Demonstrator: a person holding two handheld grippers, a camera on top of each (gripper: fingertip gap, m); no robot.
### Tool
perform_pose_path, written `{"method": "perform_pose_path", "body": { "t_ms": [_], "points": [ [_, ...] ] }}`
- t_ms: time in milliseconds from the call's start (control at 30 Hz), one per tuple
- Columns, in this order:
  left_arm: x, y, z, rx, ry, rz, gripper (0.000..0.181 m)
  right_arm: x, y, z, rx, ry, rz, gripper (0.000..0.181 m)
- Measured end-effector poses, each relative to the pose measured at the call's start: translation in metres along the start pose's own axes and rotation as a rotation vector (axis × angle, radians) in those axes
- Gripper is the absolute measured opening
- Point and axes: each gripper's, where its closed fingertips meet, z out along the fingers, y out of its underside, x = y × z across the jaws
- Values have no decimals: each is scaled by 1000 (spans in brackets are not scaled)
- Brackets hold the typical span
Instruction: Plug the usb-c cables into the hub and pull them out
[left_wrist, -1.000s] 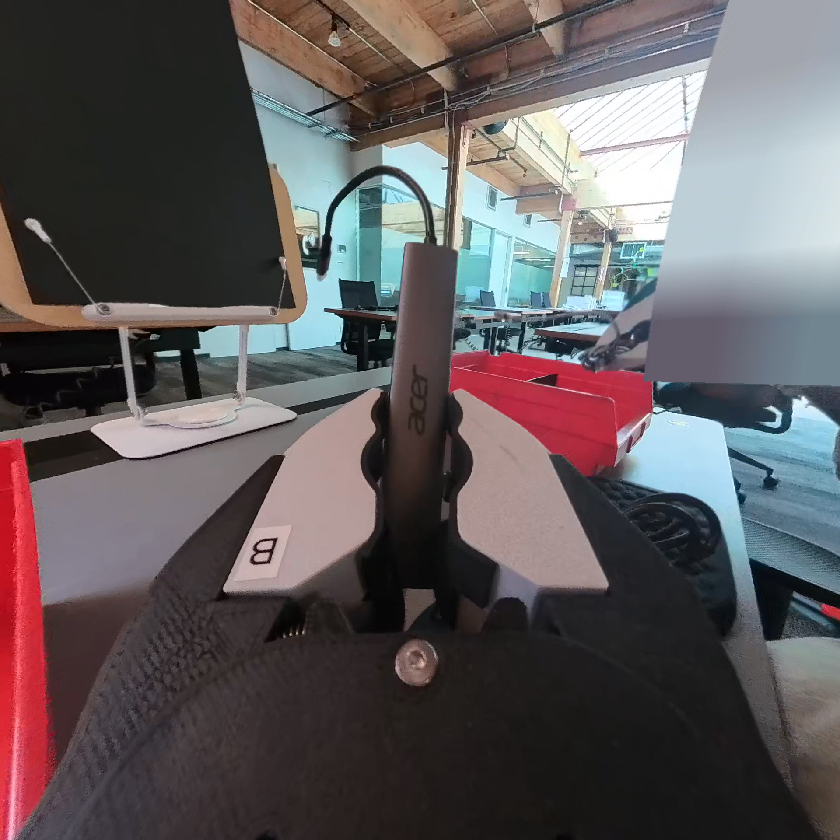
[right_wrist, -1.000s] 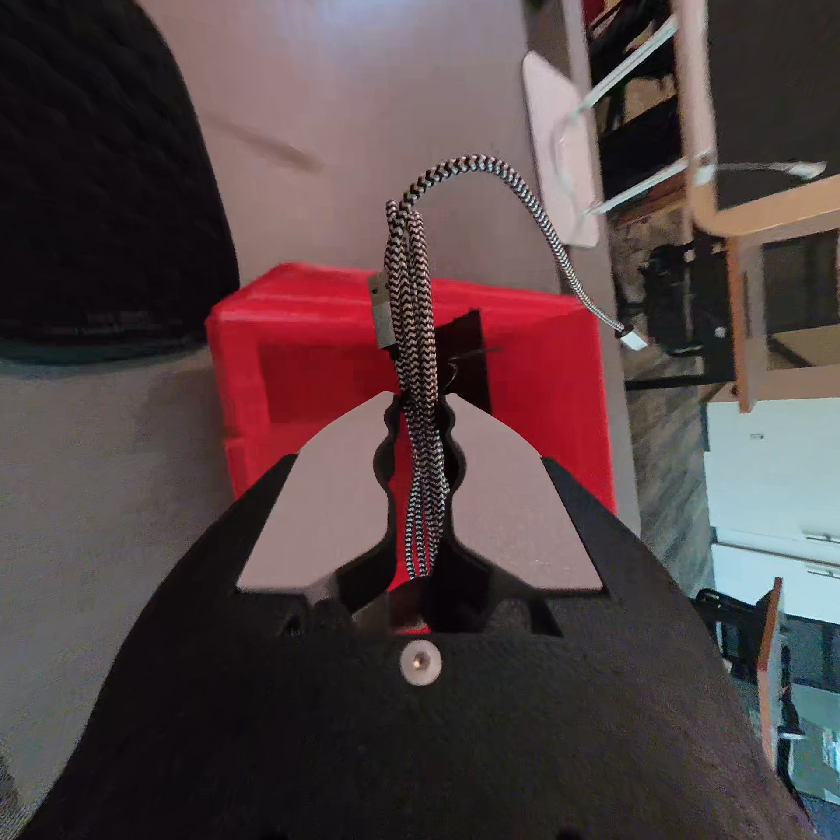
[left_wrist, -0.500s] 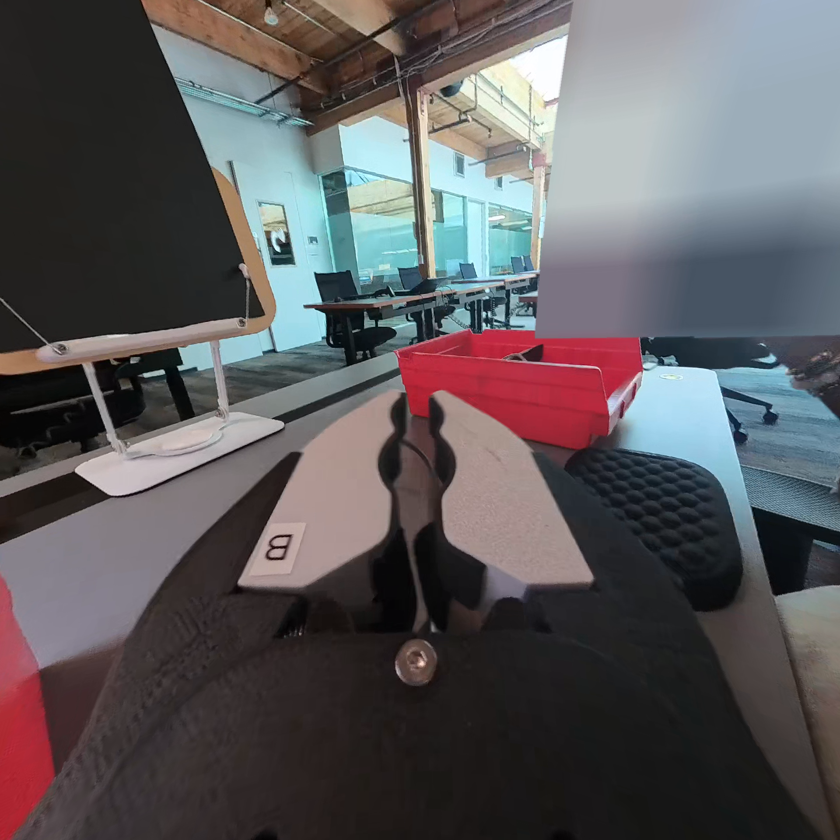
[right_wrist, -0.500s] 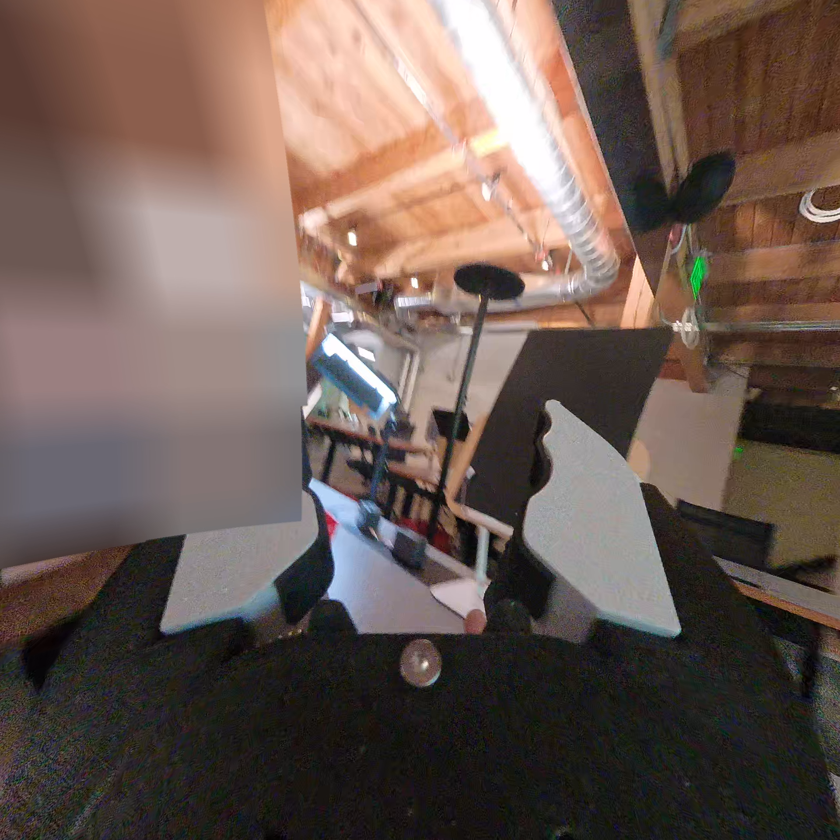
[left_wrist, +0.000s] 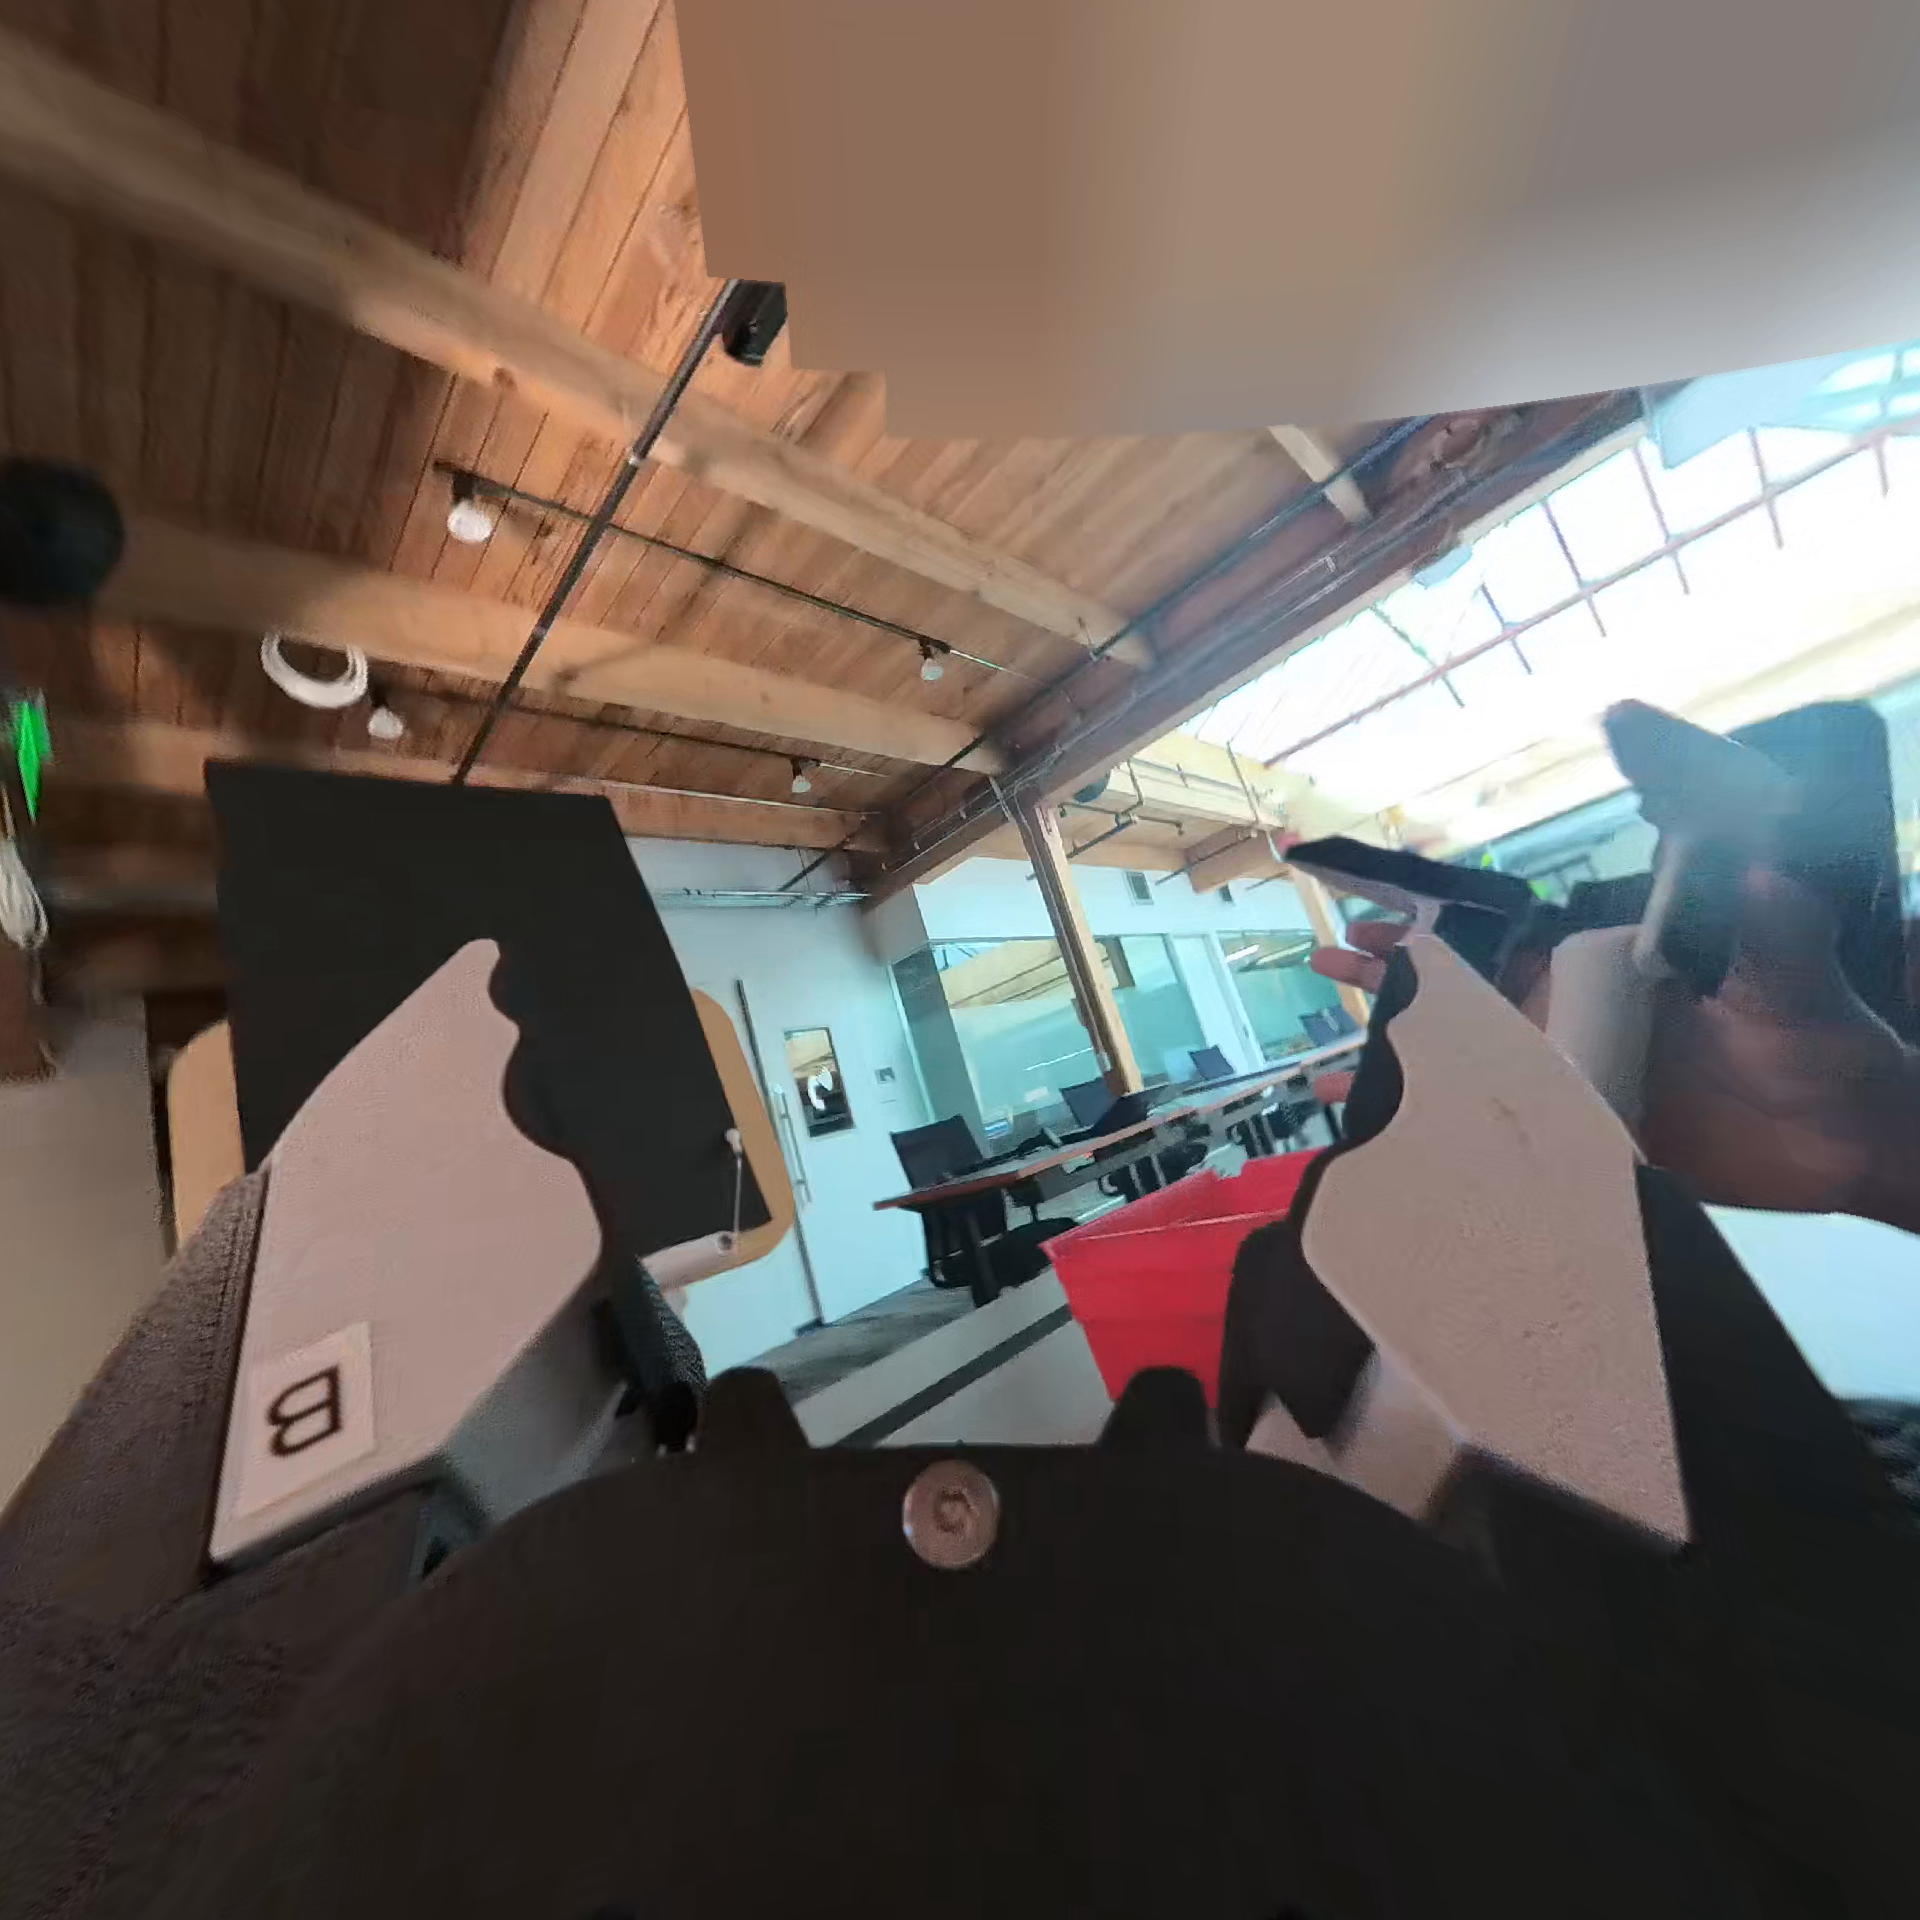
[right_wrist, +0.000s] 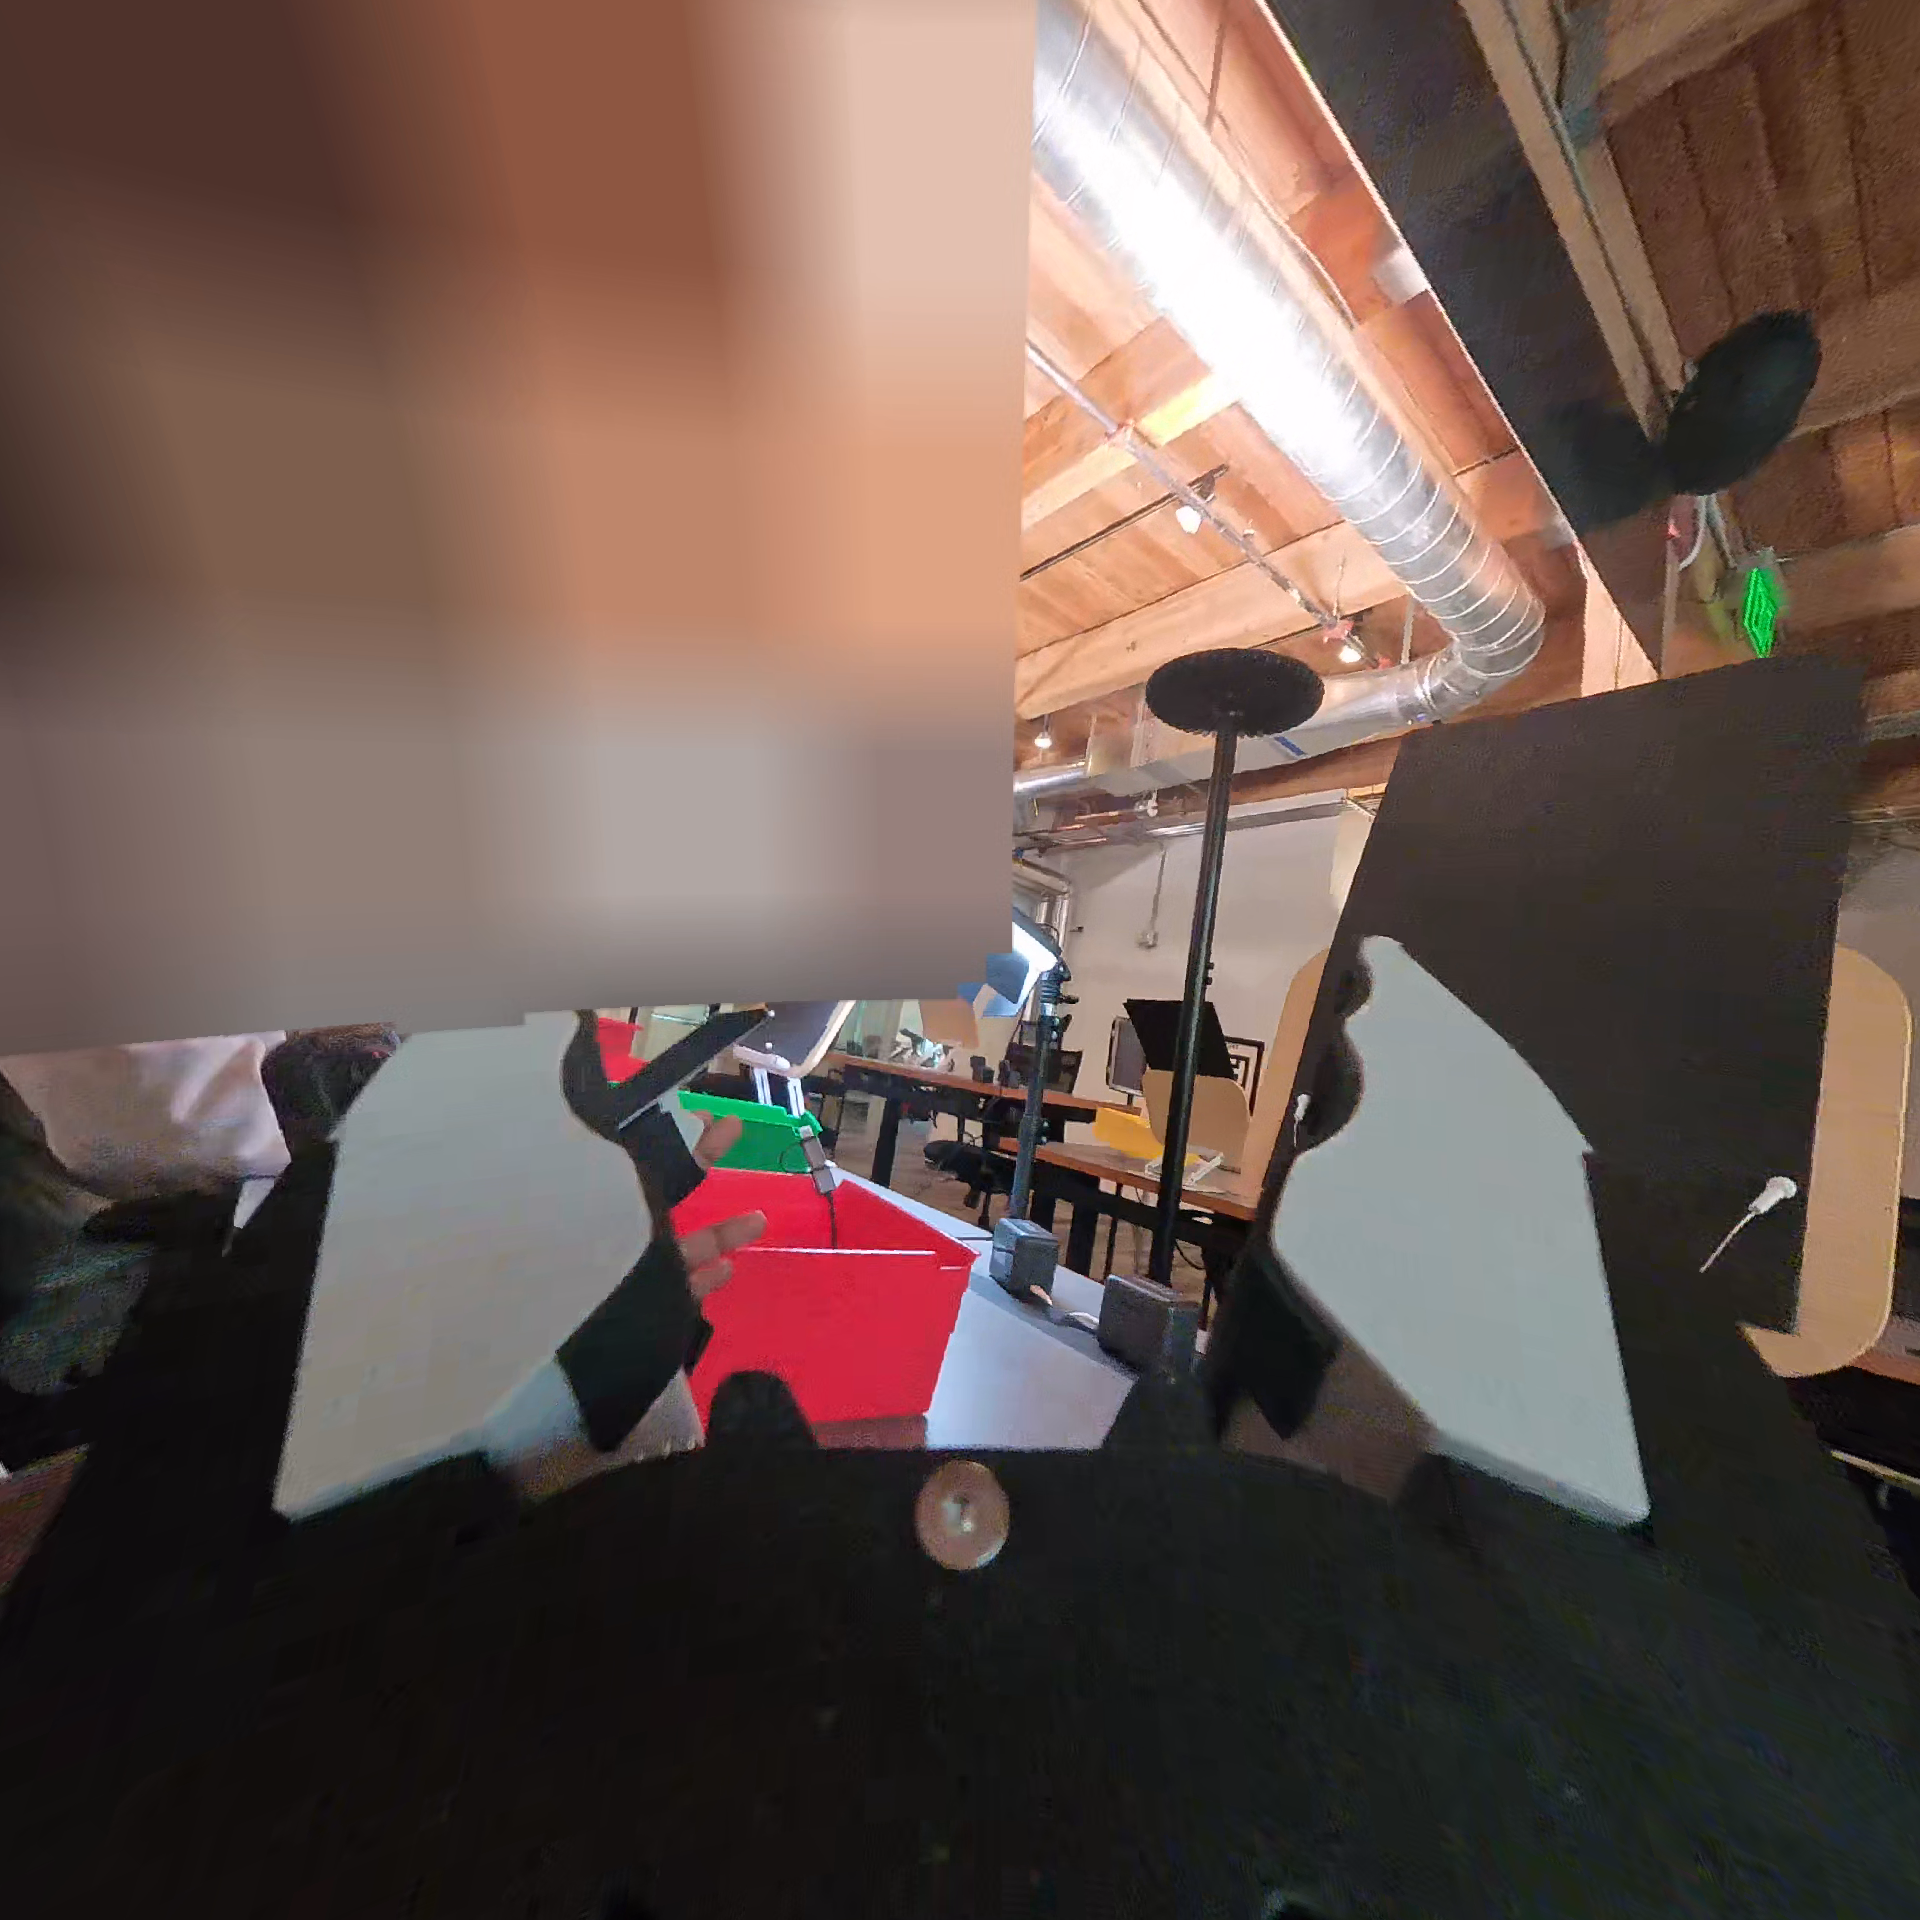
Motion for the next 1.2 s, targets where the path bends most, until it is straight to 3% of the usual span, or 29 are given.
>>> {"method": "perform_pose_path", "body": {
  "t_ms": [67,100,133,167,200,267,300,333,367,400,433,467,600,800,833,867,900,933,967,1067,1100,1133,1200],
  "points": [
    [11,4,2,-36,57,60,142,-6,9,-1,17,-4,-53,86],
    [17,10,2,-71,95,74,132,-8,14,-4,43,4,-60,42],
    [27,20,-1,-148,170,90,93,-9,19,-7,61,9,-50,0],
    [40,33,-8,-264,271,109,28,-9,27,-9,57,11,1,0],
    [48,44,-15,-362,340,129,0,-12,40,-9,29,-7,65,0],
    [50,56,-16,-432,333,156,0,-20,69,-10,-47,-81,145,0],
    [51,60,-16,-441,340,168,0,-21,78,-9,-47,-91,153,28],
    [50,62,-15,-441,324,178,4,-20,79,-6,-11,-79,154,67],
    [43,63,-11,-436,266,187,28,-21,78,-4,7,-72,157,87],
    [32,63,-7,-421,196,191,65,-22,80,-2,2,-74,158,99],
    [21,60,-1,-383,119,180,120,-25,83,-1,-13,-77,148,109],
    [13,54,3,-319,58,143,144,-27,87,0,-33,-79,127,114],
    [0,12,1,-44,-23,50,144,-39,90,2,-64,-97,-32,119],
    [4,26,3,-113,22,-81,141,-29,92,0,-73,-61,8,103],
    [5,29,3,-129,23,-75,138,-26,95,-1,-88,-47,6,91],
    [5,32,1,-163,29,-59,127,-23,100,-2,-124,-35,-18,65],
    [9,41,-3,-246,68,-47,89,-22,108,-6,-194,-41,-67,17],
    [17,53,-12,-381,131,-58,22,-24,117,-9,-273,-57,-113,0],
    [18,64,-20,-498,141,-79,0,-28,125,-11,-336,-79,-132,0],
    [10,76,-24,-575,86,-24,0,-43,137,-9,-382,-154,-195,0],
    [10,78,-23,-568,89,0,1,-44,136,-8,-362,-149,-229,13],
    [8,83,-23,-583,78,27,9,-43,133,-6,-323,-140,-265,32],
    [-8,103,-30,-697,-20,110,53,-40,134,-4,-308,-125,-282,64]
  ]
}}
